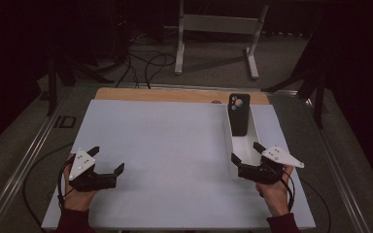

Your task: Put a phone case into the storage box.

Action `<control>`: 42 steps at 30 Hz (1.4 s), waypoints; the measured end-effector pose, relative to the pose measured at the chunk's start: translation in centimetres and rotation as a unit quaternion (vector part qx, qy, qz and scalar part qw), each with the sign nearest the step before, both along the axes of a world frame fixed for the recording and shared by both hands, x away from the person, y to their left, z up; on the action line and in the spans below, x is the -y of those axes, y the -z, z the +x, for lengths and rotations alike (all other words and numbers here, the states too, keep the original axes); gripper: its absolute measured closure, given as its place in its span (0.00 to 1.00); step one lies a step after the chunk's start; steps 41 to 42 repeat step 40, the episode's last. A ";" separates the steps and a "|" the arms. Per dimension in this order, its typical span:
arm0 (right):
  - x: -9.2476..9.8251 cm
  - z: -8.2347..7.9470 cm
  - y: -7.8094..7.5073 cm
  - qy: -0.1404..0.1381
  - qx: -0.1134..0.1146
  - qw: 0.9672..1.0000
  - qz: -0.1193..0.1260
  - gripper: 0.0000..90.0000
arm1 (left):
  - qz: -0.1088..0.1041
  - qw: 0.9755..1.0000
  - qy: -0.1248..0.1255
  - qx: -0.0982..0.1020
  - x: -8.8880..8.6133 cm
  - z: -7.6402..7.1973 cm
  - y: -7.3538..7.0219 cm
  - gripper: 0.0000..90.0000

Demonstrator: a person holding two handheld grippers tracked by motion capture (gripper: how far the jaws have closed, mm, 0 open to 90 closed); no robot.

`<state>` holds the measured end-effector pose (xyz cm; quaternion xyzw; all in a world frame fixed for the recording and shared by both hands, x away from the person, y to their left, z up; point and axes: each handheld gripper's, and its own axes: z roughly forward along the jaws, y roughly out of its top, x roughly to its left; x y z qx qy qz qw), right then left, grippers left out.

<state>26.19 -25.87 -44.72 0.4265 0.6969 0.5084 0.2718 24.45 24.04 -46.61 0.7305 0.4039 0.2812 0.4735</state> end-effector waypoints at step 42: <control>0.8 -2.5 2.2 -0.034 0.050 0.998 0.021 0.10 | 0.003 1.000 0.004 0.013 0.1 -0.4 0.7 0.00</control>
